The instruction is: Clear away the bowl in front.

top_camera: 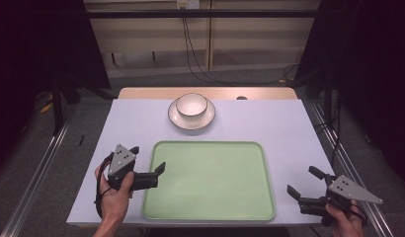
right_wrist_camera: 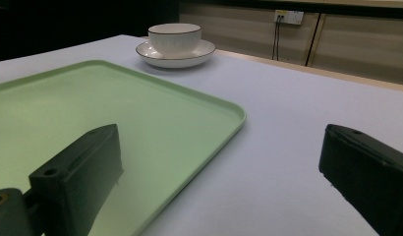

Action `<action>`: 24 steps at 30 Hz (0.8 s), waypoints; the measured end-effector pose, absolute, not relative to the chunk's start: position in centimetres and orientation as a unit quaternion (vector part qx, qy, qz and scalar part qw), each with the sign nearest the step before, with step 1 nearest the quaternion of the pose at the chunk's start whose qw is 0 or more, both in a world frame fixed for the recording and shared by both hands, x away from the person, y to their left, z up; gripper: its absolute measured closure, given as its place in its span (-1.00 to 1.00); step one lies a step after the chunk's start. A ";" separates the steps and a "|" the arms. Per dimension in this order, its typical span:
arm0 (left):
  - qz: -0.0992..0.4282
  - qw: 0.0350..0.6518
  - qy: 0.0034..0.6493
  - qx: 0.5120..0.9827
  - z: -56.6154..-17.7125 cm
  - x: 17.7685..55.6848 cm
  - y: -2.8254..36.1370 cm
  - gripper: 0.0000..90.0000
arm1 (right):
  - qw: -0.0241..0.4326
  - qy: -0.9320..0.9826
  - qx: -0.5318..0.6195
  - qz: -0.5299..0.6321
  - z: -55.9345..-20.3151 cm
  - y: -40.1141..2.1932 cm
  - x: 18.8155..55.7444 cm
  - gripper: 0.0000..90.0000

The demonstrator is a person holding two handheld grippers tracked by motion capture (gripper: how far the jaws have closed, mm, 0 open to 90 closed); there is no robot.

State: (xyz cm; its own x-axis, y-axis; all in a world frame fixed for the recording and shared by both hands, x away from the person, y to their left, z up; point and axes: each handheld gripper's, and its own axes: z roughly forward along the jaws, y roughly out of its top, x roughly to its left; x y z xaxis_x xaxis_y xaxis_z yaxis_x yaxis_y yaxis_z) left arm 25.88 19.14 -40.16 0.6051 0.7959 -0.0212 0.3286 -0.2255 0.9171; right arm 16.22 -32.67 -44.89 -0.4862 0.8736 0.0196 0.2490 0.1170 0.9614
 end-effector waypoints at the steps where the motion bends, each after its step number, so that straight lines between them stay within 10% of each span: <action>1: 0.239 0.494 0.376 0.746 -40.3 26.1 19.1 -0.94 | 0.298 0.685 0.410 0.523 -44.9 -32.7 16.2 -0.96; 24: 0.234 0.489 0.381 0.749 -40.3 31.7 17.1 -0.86 | 0.302 0.684 0.403 0.528 -44.9 -32.5 16.3 -0.95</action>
State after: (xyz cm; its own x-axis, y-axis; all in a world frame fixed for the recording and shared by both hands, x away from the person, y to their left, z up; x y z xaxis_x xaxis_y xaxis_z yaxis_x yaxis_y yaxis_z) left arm 31.66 17.07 -40.25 0.5995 0.8001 -0.0227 0.3420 -0.2305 0.9110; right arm 16.25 -32.51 -44.90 -0.4924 0.8703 0.0119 0.2320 0.1180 0.9655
